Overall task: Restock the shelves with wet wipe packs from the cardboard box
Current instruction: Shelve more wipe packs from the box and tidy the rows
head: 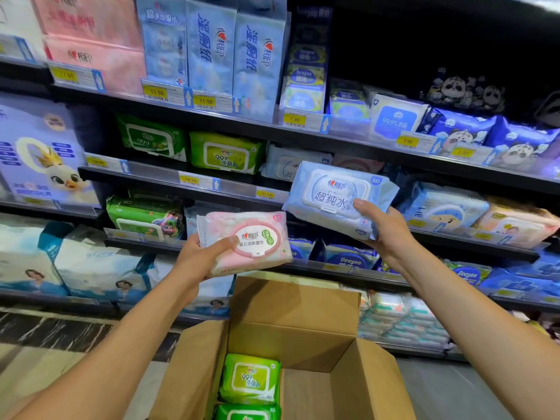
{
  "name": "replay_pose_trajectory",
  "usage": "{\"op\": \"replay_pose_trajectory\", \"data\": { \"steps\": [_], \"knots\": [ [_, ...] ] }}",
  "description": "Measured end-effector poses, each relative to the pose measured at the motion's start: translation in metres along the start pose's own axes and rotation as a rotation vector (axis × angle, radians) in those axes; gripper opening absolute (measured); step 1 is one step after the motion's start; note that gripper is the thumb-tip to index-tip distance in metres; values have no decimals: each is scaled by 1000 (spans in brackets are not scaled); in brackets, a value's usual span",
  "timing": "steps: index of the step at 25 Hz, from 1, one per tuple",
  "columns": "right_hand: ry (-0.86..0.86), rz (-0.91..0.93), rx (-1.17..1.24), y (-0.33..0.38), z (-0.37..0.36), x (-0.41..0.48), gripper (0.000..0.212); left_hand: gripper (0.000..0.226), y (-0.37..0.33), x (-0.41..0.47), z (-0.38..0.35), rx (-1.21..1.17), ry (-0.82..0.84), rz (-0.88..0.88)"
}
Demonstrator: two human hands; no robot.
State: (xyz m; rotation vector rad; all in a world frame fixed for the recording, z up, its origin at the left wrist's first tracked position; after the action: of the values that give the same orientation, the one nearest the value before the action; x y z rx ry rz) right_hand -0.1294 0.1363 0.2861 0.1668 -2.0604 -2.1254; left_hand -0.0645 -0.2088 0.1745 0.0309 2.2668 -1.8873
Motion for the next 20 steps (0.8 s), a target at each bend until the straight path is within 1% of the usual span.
{"op": "replay_pose_trajectory", "data": {
  "steps": [3, 7, 10, 14, 17, 20],
  "knots": [
    [27, 77, -62, 6, -11, 16, 32, 61, 2, 2, -1, -5, -22, 15],
    [64, 217, -228, 13, -22, 22, 55, 66, 4, 5, 0, -1, -38, 39],
    [81, 328, -357, 20, -28, 20, 60, 68, 6, 8, 1, 18, -44, 55],
    [89, 488, -518, 27, -29, 27, 70, 64, 9, 9, 4, 13, -51, 66],
    [89, 636, -704, 28, -29, 35, 70, 67, 11, 9, 6, 16, -54, 72],
    [-5, 846, -918, 23, -25, 51, 62, 71, 12, 11, 6, 16, -50, 77]
  ]
}}
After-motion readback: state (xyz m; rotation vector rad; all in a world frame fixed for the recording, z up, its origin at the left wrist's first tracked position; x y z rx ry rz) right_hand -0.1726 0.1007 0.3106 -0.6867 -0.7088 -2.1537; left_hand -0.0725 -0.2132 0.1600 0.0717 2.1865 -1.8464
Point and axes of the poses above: each hand's wrist, its own x-axis towards the middle knuckle, its own z-axis out of the back of the hand, y = z × x, the point moved 1 cm from there along x, towards the middle knuckle, and after that the axes turned 11 degrees about y, right-handed, at the moved point
